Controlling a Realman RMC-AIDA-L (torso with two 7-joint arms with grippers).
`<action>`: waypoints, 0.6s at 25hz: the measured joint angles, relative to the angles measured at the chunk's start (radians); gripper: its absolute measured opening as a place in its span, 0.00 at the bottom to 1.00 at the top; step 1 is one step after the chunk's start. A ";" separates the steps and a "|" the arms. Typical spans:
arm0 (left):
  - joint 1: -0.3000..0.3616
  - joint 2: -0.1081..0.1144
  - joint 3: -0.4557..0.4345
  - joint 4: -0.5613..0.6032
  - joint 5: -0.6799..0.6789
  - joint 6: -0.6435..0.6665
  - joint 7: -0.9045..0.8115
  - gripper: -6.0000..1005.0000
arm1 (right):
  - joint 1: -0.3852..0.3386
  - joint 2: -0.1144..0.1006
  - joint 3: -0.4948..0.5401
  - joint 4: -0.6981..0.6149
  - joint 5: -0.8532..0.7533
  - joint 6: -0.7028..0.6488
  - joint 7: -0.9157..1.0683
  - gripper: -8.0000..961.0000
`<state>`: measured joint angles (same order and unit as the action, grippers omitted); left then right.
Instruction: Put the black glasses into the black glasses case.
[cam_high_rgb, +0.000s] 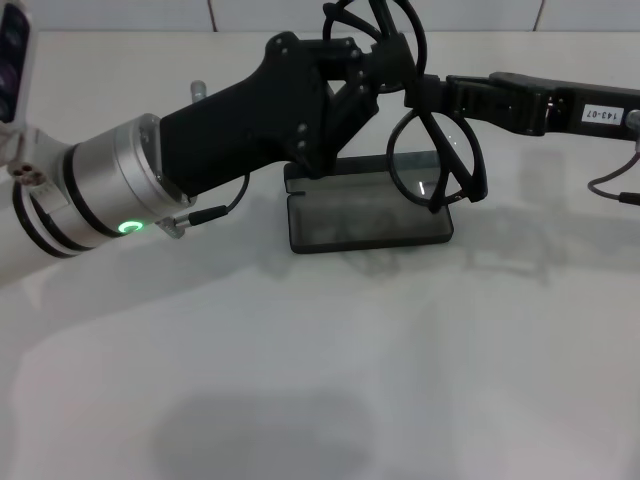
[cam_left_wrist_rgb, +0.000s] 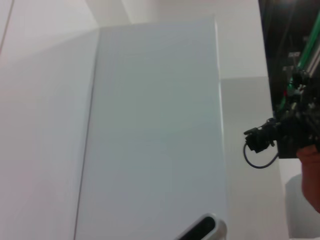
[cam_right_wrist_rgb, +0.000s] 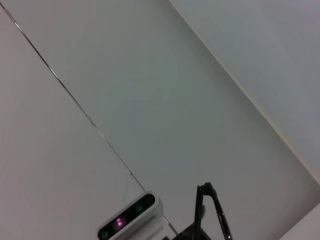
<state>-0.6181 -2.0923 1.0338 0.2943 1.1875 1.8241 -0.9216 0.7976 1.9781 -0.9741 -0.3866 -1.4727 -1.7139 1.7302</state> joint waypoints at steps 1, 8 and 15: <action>0.000 0.000 0.000 -0.003 -0.005 -0.001 0.000 0.02 | 0.000 0.000 0.000 0.000 0.000 -0.001 0.000 0.09; 0.002 0.001 0.000 -0.014 -0.016 0.000 0.001 0.02 | -0.004 0.001 0.002 0.000 0.000 -0.003 0.000 0.09; 0.061 0.006 0.000 -0.004 -0.130 0.067 -0.004 0.02 | -0.041 -0.012 0.043 -0.006 0.011 0.005 -0.014 0.09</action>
<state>-0.5573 -2.0863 1.0339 0.2898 1.0579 1.8913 -0.9252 0.7567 1.9660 -0.9316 -0.3931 -1.4619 -1.7088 1.7165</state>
